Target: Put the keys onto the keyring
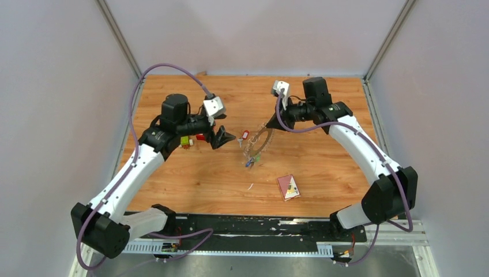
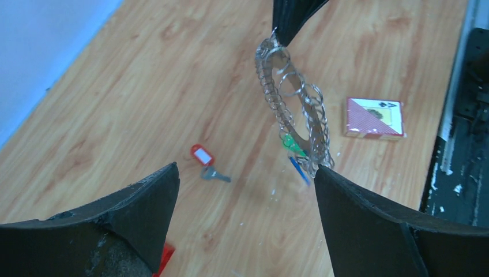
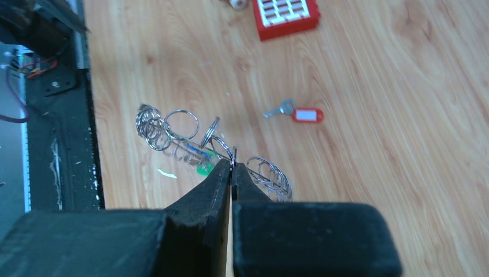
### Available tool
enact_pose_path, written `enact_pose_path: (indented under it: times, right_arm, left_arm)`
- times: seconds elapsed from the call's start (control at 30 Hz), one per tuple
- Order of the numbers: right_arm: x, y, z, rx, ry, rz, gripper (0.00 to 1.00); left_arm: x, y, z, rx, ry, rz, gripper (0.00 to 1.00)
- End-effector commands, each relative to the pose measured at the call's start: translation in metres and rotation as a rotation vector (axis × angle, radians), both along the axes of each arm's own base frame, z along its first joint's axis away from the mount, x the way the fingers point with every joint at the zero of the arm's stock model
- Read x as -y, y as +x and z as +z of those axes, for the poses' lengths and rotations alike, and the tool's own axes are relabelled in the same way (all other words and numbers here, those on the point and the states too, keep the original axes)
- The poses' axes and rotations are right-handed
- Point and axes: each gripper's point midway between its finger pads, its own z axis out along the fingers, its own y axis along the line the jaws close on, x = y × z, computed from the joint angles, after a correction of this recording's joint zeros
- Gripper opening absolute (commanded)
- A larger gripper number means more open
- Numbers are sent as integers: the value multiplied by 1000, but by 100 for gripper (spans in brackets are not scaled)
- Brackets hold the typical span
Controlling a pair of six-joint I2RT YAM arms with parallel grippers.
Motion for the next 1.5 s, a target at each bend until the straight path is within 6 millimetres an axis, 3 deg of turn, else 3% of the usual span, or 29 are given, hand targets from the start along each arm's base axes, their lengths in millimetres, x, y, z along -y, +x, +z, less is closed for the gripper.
enact_pose_path:
  times: [0.0,0.13,0.23,0.57,0.93,1.17,1.47]
  right_arm:
    - [-22,-24,45,155,148,145,0]
    - [-32,-48,52,174,187,234,0]
    - [-34,-59,51,210,174,272,0]
    - [-31,-66,46,289,126,269,0]
    - [-33,-87,38,271,151,375,0]
    - [-34,-91,38,268,159,398,0]
    - [-35,-94,37,263,164,414,0]
  left_arm:
    - [32,-16,22,76,-25,-183,91]
    - [52,-26,33,86,-47,-293,79]
    - [60,-24,38,94,-52,-316,76]
    - [89,-21,28,109,-70,-362,58]
    - [100,-32,11,117,-40,-460,40]
    - [105,-37,-6,145,16,-467,36]
    - [108,-38,-14,152,36,-461,31]
